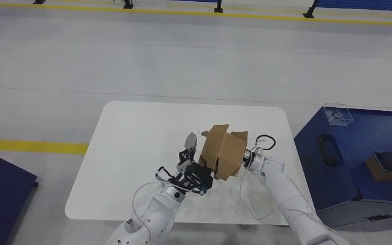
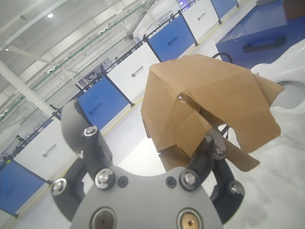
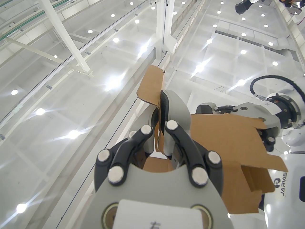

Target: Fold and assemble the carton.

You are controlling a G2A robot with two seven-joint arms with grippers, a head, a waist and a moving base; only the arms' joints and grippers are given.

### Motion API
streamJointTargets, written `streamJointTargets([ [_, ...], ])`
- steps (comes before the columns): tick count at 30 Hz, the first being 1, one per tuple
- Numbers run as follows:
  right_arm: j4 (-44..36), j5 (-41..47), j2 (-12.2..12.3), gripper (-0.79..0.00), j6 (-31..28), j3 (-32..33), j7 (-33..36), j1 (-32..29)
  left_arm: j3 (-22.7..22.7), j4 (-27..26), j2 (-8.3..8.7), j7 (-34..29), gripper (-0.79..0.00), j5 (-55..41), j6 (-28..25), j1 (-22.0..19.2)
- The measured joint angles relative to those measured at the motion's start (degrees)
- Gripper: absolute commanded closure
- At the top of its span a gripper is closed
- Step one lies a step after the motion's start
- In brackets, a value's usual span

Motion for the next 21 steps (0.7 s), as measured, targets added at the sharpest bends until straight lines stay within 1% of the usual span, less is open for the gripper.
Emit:
streamJointTargets([
  [1,-0.19,0.0,-0.03,0.0,-0.03,0.01,-0.18,-0.12,-0.13,-0.15,-0.01,0.13,-0.603,0.03,0.01,0.14],
  [2,-0.45,-0.03,-0.07,0.0,-0.05,0.01,-0.44,-0.29,-0.33,-0.36,-0.01,0.21,-0.52,0.1,-0.05,0.35],
  [4,-0.84,-0.09,-0.12,0.0,-0.16,0.03,-0.8,-0.53,-0.67,-0.66,-0.01,0.22,-0.459,0.3,-0.01,0.68],
  [5,-1.14,-0.16,-0.15,0.0,-0.27,0.04,-1.01,-0.67,-0.87,-0.79,-0.01,0.19,-0.376,0.42,-0.02,0.9],
  [7,-1.6,-0.26,-0.17,0.0,-0.45,0.11,-1.26,-0.89,-1.13,-0.88,-0.02,0.13,-0.317,0.49,-0.2,1.14],
  [8,-1.87,-0.27,-0.18,0.0,-0.53,0.21,-1.38,-1.03,-1.25,-0.91,-0.03,0.14,-0.139,0.32,-0.55,1.26],
  [9,-2.04,-0.23,-0.18,0.0,-0.59,0.31,-1.47,-1.14,-1.34,-0.95,-0.04,0.21,0.0,0.12,-0.92,1.33],
  [12,-2.6,-0.08,-0.18,0.0,-0.78,0.63,-1.68,-1.49,-1.85,-1.31,-0.05,0.81,0.0,-0.84,-1.85,1.71],
  [13,-2.74,-0.07,-0.18,-0.068,-0.77,0.71,-1.73,-1.6,-2.04,-1.4,-0.05,0.97,0.0,-1.03,-1.96,1.85],
  [14,-2.91,-0.04,-0.18,-0.256,-0.76,0.82,-1.78,-1.74,-2.3,-1.43,-0.04,1.05,0.0,-1.18,-2.12,2.0],
  [15,-3.02,0.01,-0.18,-0.785,-0.74,0.9,-1.82,-1.85,-2.49,-1.44,-0.04,1.05,0.0,-1.23,-2.22,2.09],
  [18,-3.27,0.33,-0.16,-0.785,-0.8,1.33,-2.07,-2.13,-3.0,-1.57,-0.05,1.08,0.0,-1.58,-2.49,2.36],
  [21,-3.46,0.41,0.08,-0.785,-2.13,2.47,-1.73,-2.31,-3.57,-1.84,-0.06,1.48,0.0,-2.31,-3.05,2.6],
])
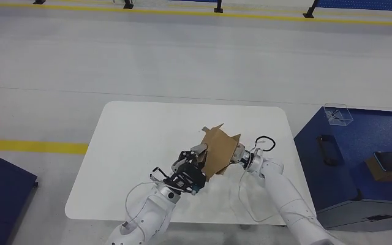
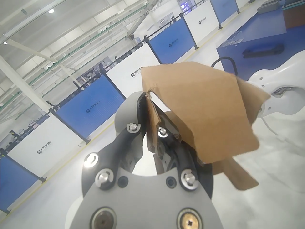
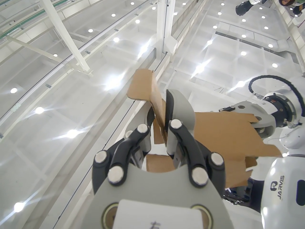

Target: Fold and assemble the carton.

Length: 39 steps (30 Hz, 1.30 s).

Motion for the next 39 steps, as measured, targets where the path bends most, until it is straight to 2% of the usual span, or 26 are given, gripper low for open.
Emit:
streamJointTargets([
  [4,1.28,0.43,0.63,-0.785,-1.57,2.54,-0.39,-0.04,-1.35,-0.91,0.14,1.11,0.0,-2.81,-2.74,0.49],
  [9,1.84,-0.94,2.39,-0.785,-4.9,7.71,0.37,0.24,-4.63,-2.58,0.42,1.4,0.0,-12.4,-8.93,1.6],
  [13,-3.43,-8.05,4.54,-0.785,-11.56,11.8,6.91,-1.71,-7.71,-3.05,0.63,0.06,0.0,-22.27,-14.62,1.94],
  [16,-9.32,-14.9,6.17,-0.785,-18.07,14.9,12.21,-4.77,-9.59,-2.46,0.67,-2.17,0.0,-33.34,-20.42,2.02],
  [19,-15.39,-19.19,7.1,-0.785,-23.42,17.26,14.34,-7.91,-11.01,-0.88,0.71,-6.25,0.0,-46.73,-26.91,1.45],
  [23,-23.92,-22.62,7.74,-0.785,-28.28,19.04,15.85,-11.98,-11.43,2.62,0.79,-15.61,0.0,-67.14,-33.26,-0.18],
  [26,-24.03,-22.64,7.75,-0.785,-28.25,19.05,15.93,-12.01,-10.93,4.48,1.01,-24.37,0.0,-77.43,-33.34,-1.86],
  [28,-23.78,-22.58,7.75,-0.785,-28.19,19.04,15.91,-11.95,-10.83,4.56,1.06,-27.6,0.0,-78.72,-32.91,-2.21],
  [39,-24.65,-23.24,7.73,-0.785,-29.0,18.86,15.14,-12.33,-10.77,4.55,1.04,-26.41,0.0,-78.05,-32.81,-2.06],
])
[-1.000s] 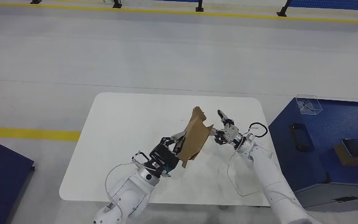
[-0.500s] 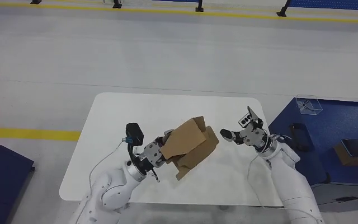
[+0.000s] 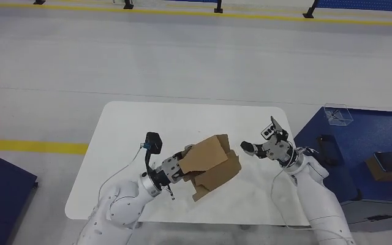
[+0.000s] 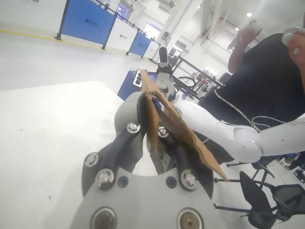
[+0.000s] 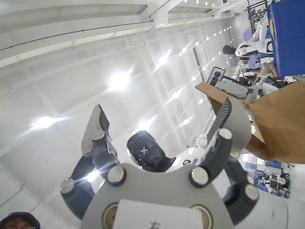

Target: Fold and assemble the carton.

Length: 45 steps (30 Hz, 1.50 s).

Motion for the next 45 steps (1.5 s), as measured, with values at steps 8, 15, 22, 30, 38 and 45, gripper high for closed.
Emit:
streamJointTargets([
  [8,-4.3,-2.14,0.57,-0.785,-2.67,1.65,1.07,-2.77,-2.02,0.33,0.03,-16.31,0.0,-32.65,18.96,-2.24],
  [15,-4.9,-3.68,1.05,-0.785,-2.85,2.53,2.31,-3.46,-3.41,3.83,0.24,-25.21,0.0,-50.43,40.4,-4.68],
  [22,-4.63,-4.67,1.14,-0.785,-2.9,1.59,2.15,-3.62,-1.36,6.01,0.96,-32.02,0.0,-50.5,60.69,-6.81],
  [30,-3.15,-7.24,1.45,-0.785,-3.06,0.99,2.24,-3.17,-1.22,6.26,1.49,-36.67,0.0,-54.57,65.83,-6.82],
  [38,-2.71,-14.27,1.88,-0.754,-5.38,-1.72,5.79,-4.16,-1.04,6.88,1.8,-37.64,0.0,-58.0,66.96,-6.94],
  [45,-4.37,-14.92,2.21,-0.705,-3.53,-3.19,9.78,-5.77,-0.41,7.21,2.0,-36.44,0.0,-59.13,67.05,-7.22],
])
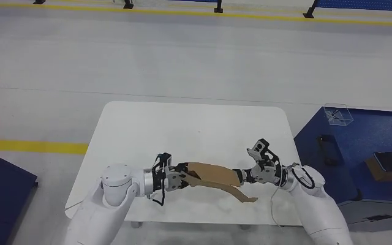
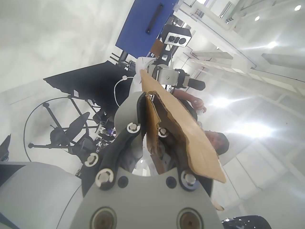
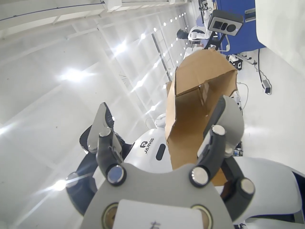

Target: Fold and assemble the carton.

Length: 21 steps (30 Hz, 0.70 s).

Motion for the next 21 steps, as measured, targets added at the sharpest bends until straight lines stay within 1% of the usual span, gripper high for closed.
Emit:
streamJointTargets([
  [3,-0.82,1.1,0.05,-0.705,1.55,-0.62,1.34,-0.5,0.63,0.27,0.07,0.28,0.0,-0.07,-0.32,-0.12],
  [4,-1.09,1.41,0.06,-0.723,1.75,-0.71,1.49,-0.66,0.83,0.36,0.09,0.36,0.0,-0.06,-0.41,-0.16],
  [6,-1.59,2.02,0.08,-0.717,1.54,-0.75,1.36,-0.94,1.31,0.55,0.14,0.5,0.0,-0.04,-0.47,-0.26],
  [8,-1.94,2.58,0.12,-0.733,1.59,-0.7,1.15,-1.08,1.66,0.75,0.2,0.67,0.0,0.0,-0.53,-0.39],
  [12,-2.54,3.46,0.33,-0.711,3.57,-0.71,2.06,-1.2,2.44,1.24,0.26,1.22,0.0,0.02,-0.76,-0.59],
  [15,-3.43,3.04,0.45,-0.674,3.92,-1.14,2.13,-1.52,3.34,1.64,0.25,1.58,0.0,0.09,-0.88,-0.88],
  [17,-3.77,2.94,0.43,-0.696,3.67,-1.61,1.55,-1.57,3.97,1.77,0.22,1.78,0.0,0.01,-0.91,-1.1],
  [19,-3.67,3.71,0.32,-0.699,3.38,-1.82,0.4,-1.36,4.49,1.87,0.2,1.96,0.0,-0.06,-0.94,-1.26],
  [21,-3.32,5.51,0.13,-0.739,3.42,-2.03,-1.27,-0.9,5.07,2.04,0.18,2.19,0.0,-0.03,-1.17,-1.4],
])
